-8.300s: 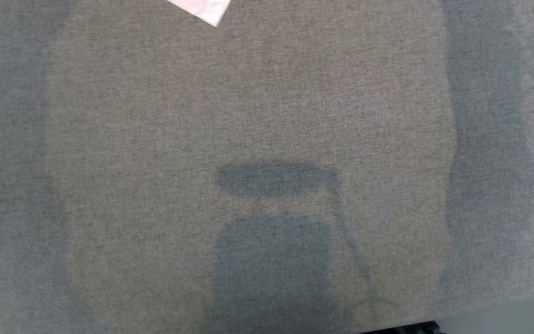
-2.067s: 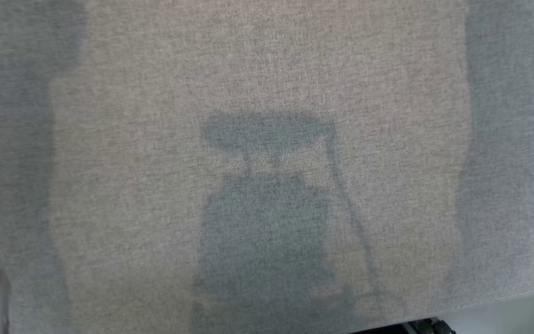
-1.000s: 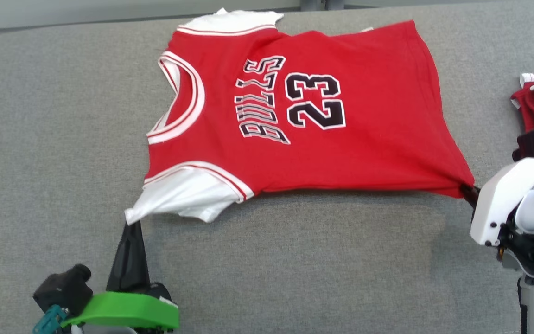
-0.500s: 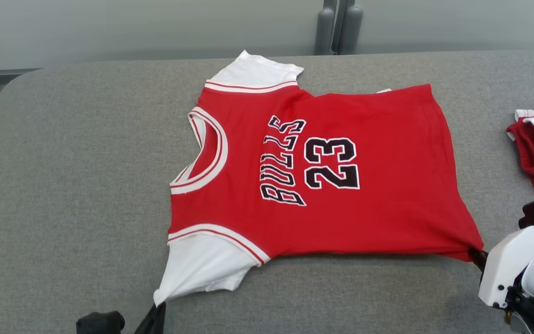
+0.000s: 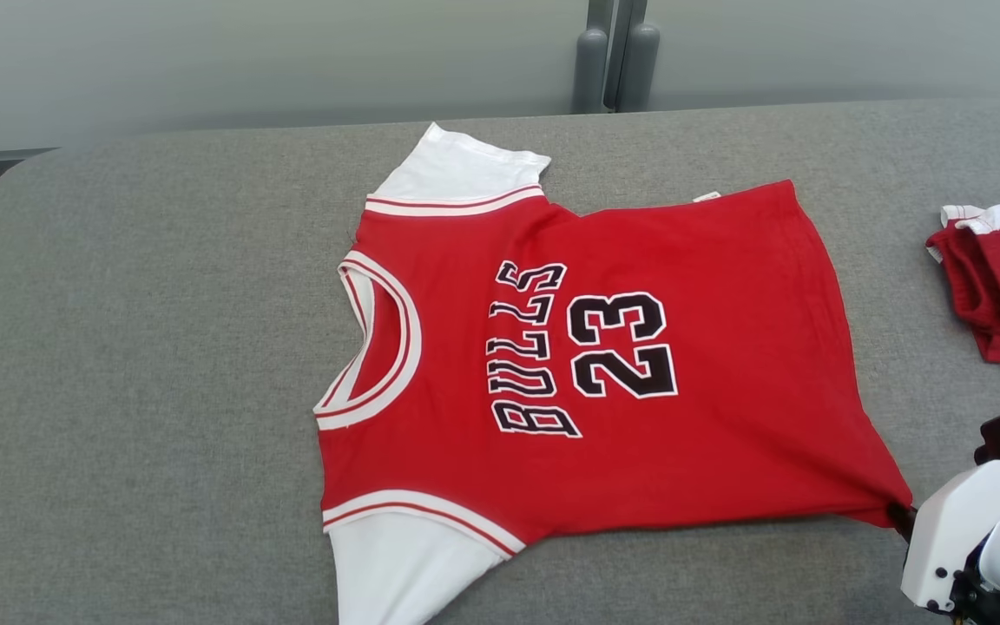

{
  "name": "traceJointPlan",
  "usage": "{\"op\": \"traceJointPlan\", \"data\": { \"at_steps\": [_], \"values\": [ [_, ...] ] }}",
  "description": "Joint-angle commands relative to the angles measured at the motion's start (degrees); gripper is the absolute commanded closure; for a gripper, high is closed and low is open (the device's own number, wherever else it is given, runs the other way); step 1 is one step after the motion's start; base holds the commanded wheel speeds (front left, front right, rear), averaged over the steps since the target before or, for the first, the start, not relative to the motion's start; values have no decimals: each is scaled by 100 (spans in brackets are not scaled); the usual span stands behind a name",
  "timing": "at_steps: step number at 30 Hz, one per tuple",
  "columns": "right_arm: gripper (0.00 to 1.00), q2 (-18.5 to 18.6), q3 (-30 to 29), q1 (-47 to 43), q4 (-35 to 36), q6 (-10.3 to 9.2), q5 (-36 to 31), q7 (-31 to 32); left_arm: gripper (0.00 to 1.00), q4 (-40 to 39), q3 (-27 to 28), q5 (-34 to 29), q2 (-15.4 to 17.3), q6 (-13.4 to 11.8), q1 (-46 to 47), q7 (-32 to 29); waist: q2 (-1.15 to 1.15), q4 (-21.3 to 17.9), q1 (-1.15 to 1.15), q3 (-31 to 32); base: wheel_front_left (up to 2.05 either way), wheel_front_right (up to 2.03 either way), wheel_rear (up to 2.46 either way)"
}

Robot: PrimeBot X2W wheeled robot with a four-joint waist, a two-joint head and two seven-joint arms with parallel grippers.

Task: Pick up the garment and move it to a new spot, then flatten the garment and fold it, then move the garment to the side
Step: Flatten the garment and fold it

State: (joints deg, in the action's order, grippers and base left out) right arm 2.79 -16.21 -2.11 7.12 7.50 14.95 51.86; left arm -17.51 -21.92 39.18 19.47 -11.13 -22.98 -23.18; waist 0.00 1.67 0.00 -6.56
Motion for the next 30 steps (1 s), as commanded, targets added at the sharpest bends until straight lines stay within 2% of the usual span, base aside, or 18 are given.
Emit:
{"op": "traceJointPlan", "data": {
  "at_steps": [1,5,10,13,24,30],
  "values": [
    [100,21,-43,-59,11,-3,16,-30,100,-26,25,24,14,18,-81,11,0,-13,0,-9,0,0,0],
    [100,19,-152,-13,55,-3,119,-120,100,-104,129,169,-60,126,39,198,0,-24,0,-41,0,0,0],
    [100,20,-229,233,88,-3,378,-257,100,-126,246,117,97,400,777,142,0,-27,0,-88,0,0,0],
    [100,19,-206,430,33,-3,503,-372,100,11,305,203,25,502,1407,54,0,-58,0,-139,0,0,0],
    [100,19,-151,1444,-808,-3,767,-744,100,1347,235,35,-591,497,3439,142,0,-71,0,-566,0,0,0],
    [100,18,-129,2005,-1413,-2,646,-1072,100,2155,203,-222,-694,451,4179,258,0,-60,0,-811,0,0,0]
  ]
}}
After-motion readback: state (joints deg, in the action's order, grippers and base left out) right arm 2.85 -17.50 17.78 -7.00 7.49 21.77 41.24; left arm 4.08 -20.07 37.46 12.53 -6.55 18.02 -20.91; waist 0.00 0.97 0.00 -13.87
